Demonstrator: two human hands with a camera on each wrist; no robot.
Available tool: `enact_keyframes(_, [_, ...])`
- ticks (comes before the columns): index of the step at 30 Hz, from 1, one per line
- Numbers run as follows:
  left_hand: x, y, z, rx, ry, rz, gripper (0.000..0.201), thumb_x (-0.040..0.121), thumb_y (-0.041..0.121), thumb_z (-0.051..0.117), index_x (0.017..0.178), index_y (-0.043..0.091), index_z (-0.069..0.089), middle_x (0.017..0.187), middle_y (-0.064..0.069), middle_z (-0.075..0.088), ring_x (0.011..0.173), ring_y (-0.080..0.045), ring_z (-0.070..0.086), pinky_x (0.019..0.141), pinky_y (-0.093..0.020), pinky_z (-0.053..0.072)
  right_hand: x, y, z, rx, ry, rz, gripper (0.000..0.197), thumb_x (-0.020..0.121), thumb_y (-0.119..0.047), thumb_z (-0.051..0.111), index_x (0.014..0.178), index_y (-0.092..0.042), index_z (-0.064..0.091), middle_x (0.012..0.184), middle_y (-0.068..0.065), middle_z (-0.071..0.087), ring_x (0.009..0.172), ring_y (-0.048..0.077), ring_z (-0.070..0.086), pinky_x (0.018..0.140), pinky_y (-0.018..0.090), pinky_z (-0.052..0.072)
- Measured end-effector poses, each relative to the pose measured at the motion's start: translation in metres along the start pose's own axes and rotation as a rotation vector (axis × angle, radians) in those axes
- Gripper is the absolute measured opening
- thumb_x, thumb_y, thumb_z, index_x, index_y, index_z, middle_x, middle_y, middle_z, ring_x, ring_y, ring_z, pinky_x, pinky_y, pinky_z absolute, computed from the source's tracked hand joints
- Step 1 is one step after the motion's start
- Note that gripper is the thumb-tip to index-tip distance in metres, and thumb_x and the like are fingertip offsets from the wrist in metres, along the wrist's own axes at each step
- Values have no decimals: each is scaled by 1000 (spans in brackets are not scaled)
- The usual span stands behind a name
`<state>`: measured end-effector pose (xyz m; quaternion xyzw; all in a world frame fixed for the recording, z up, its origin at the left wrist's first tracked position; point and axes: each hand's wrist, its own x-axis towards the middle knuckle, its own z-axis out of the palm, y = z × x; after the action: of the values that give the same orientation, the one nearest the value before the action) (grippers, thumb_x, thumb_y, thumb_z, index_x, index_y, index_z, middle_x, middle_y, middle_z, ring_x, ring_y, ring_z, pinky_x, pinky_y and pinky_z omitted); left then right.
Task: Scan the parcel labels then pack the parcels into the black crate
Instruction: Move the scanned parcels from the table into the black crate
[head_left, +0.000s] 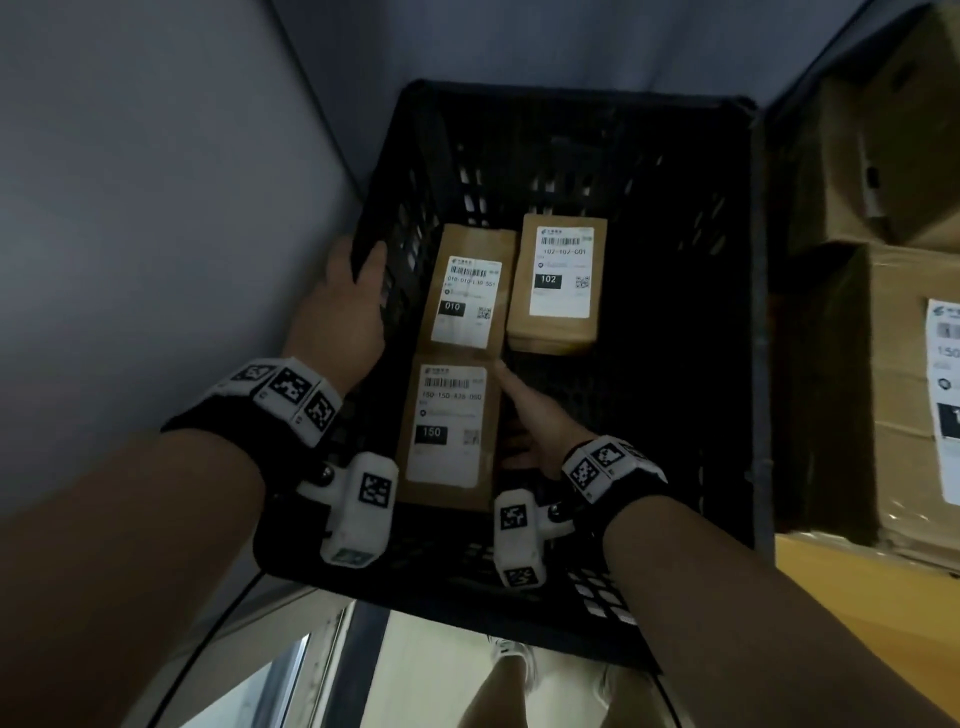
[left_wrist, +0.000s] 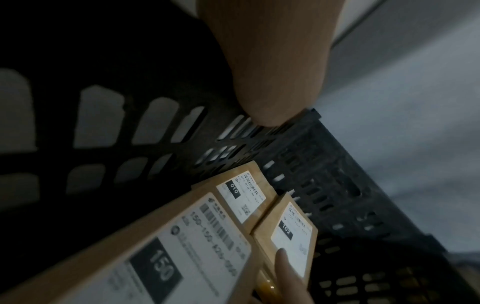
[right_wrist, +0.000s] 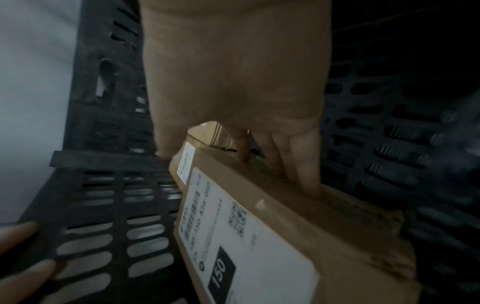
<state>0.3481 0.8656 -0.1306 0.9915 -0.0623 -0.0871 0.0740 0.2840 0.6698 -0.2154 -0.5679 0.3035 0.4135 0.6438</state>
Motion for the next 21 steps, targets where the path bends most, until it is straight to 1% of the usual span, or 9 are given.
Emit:
enact_keyframes(2, [-1,-2,1,-59,26,2,65,94,7,44,153,8,15,156,-25,12,127,-46,40,102,-51,37,-1,-2,-1,-83,-45,-14,54,88,-47,64,131,-17,54,127,9,62,115,30,58,89,51,51])
enact_keyframes(4, [-2,0,1,-93,47,-7,68,94,6,43,153,8,9,156,-24,13,128,-44,39,102,-50,37,1,-3,1,-99,-51,-38,45,93,-24,63,134,-10,51,131,13,60,110,28,60,72,43,55])
enact_keyframes(5, [-2,1,1,-108,57,-15,69,94,5,42,153,8,7,156,-23,13,129,-43,39,101,-50,37,2,-4,5,-76,-48,-59,41,94,-18,61,132,-7,51,132,13,59,108,27,60,68,40,55])
enact_keyframes(8, [-2,1,1,-132,60,-26,71,94,3,43,153,6,4,157,-21,13,130,-41,38,100,-48,38,11,-8,21,-70,7,-146,34,95,-13,59,128,-7,53,128,13,60,114,33,60,78,48,55])
enact_keyframes(11, [0,-2,3,-160,54,-36,72,92,2,45,153,6,6,157,-20,14,128,-40,41,99,-47,40,25,-11,27,-125,90,-195,35,92,-13,64,124,-4,56,126,14,62,113,34,61,87,53,54])
enact_keyframes(14, [2,-3,4,-159,58,-38,72,93,2,45,153,7,6,157,-19,14,129,-40,40,99,-48,40,37,-17,25,-135,224,-269,38,86,-18,71,120,-3,62,119,16,67,106,33,65,80,55,57])
enact_keyframes(16, [0,-4,5,-157,55,-31,73,93,1,45,153,6,6,157,-20,13,130,-39,39,100,-47,39,42,-24,25,-101,248,-298,43,82,-21,75,119,-5,62,116,13,68,103,33,66,76,55,58])
enact_keyframes(18, [0,-4,4,-166,46,-31,72,93,2,45,153,7,5,158,-19,12,130,-39,40,101,-47,39,46,-25,24,-47,184,-214,59,77,-28,79,128,-10,55,123,10,65,108,31,63,83,56,55])
enact_keyframes(21, [0,-2,3,-162,43,-44,71,94,4,43,153,9,4,158,-19,11,128,-40,41,100,-47,39,45,-13,27,0,-33,119,83,61,-54,80,131,-20,53,129,11,60,117,37,57,97,62,44])
